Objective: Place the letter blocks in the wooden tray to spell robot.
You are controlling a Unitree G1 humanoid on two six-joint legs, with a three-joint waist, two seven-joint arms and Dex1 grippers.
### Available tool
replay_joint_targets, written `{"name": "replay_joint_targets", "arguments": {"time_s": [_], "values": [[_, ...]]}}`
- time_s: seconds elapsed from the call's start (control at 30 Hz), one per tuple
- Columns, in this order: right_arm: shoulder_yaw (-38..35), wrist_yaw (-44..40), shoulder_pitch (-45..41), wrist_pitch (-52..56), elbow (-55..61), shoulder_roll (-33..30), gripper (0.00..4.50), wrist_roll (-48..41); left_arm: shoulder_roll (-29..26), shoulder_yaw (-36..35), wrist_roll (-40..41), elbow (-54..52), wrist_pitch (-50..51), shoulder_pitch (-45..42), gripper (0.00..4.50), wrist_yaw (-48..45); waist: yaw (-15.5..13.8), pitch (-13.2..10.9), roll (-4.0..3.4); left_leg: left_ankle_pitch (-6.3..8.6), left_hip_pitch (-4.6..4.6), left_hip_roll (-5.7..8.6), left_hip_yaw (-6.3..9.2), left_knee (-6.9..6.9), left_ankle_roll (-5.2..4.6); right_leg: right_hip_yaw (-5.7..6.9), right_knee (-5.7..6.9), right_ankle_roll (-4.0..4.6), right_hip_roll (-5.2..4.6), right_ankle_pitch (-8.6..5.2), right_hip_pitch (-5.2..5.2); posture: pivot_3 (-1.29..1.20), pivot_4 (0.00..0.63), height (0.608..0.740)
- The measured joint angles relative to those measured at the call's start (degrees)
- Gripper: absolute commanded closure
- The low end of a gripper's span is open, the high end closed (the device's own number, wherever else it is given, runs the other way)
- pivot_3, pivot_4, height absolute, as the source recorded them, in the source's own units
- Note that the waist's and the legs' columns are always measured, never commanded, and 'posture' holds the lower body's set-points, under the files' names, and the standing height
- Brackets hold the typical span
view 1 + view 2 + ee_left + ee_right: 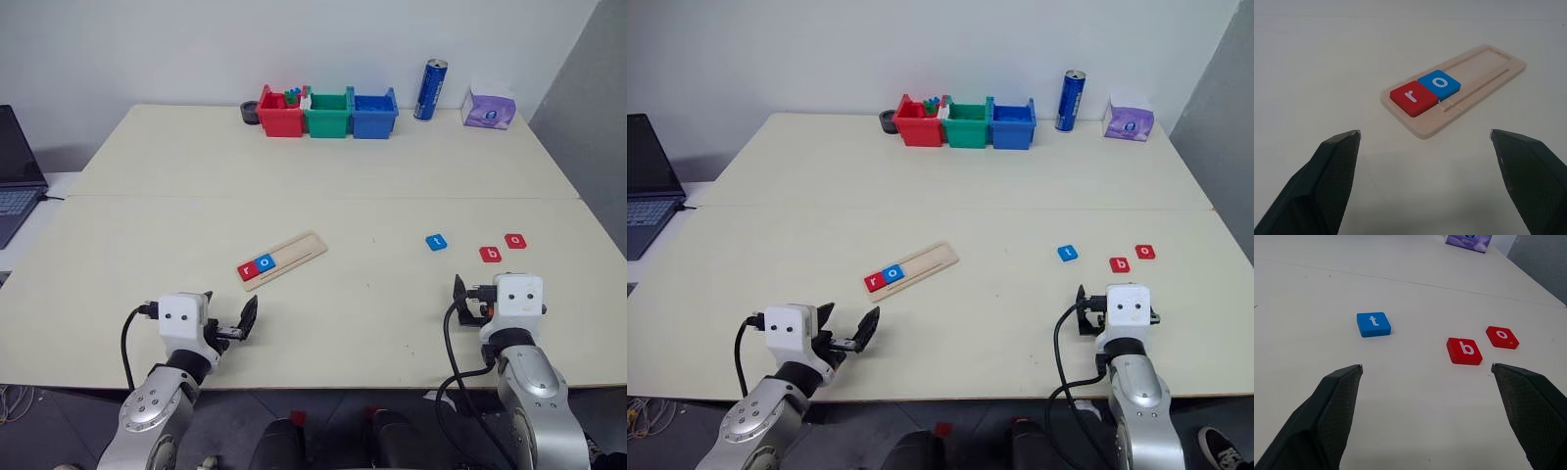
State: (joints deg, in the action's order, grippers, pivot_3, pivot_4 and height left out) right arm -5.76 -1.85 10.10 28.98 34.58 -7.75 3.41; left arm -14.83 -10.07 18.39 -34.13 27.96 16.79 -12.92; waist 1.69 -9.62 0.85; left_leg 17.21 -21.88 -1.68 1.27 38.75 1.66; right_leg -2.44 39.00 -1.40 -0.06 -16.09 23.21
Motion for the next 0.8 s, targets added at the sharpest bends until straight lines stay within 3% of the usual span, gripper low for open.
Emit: {"name": "replay_joint_targets", "arguments": {"time_s": [0.33,0.6,0.8], "values": [[-0.7,-2.9,-3.3,1.7,-1.7,-1.7,0.01,-2.7,-2.4,-0.6,0.3,0.0,0.4,-2.5,0.00,-1.2,0.0,0.0,0.00,0.00,0.01,0.02,0.00,0.00,0.00,0.01,0.01,0.02,0.02,0.01,0.00,0.00,0.150,0.740],[-2.2,-24.0,-16.4,5.4,-4.1,-16.6,0.01,-17.5,-10.3,-4.0,4.2,4.9,0.8,-11.4,0.00,-8.8,0.0,0.0,0.00,0.00,0.01,0.04,0.06,0.01,-0.01,0.11,0.01,0.29,0.09,0.18,-0.02,0.00,0.150,0.740],[-0.1,-39.5,-22.3,8.0,-9.4,-23.9,0.01,-27.7,-17.4,-3.7,7.6,12.6,1.2,-16.7,0.00,-19.6,0.0,0.0,0.01,0.01,-0.01,0.03,0.05,-0.01,-0.02,0.11,-0.01,0.32,0.10,0.17,-0.01,0.00,0.150,0.740]]}}
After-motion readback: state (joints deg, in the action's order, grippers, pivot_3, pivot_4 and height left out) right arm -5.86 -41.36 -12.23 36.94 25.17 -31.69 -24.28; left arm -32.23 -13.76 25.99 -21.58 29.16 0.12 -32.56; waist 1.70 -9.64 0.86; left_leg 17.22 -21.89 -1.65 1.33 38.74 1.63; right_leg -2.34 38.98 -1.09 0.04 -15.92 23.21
